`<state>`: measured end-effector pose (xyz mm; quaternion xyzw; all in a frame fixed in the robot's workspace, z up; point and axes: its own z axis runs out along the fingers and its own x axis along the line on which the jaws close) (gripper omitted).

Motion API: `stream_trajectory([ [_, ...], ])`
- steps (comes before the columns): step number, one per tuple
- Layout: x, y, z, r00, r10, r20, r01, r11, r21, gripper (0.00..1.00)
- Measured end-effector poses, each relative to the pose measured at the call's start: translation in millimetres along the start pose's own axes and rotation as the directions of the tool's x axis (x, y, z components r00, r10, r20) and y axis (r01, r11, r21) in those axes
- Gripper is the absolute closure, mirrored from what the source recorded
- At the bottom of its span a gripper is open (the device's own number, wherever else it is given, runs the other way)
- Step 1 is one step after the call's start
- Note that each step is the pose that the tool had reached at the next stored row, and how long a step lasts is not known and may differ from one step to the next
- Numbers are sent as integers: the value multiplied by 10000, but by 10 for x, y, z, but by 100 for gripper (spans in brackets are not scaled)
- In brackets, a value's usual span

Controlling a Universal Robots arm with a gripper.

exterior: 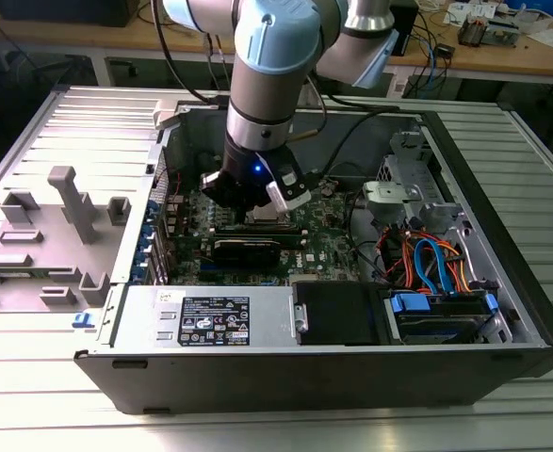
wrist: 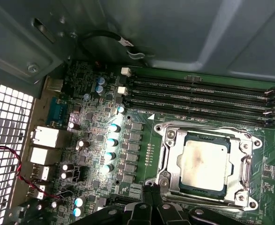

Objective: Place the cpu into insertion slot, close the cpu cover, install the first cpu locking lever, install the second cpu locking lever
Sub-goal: 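Install the second cpu locking lever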

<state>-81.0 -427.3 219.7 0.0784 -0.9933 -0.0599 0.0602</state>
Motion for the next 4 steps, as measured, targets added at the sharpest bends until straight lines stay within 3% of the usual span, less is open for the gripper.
stream_trajectory([
  [4, 0, 0, 0, 10000, 1, -1, -1, 10000, 2, 89],
])
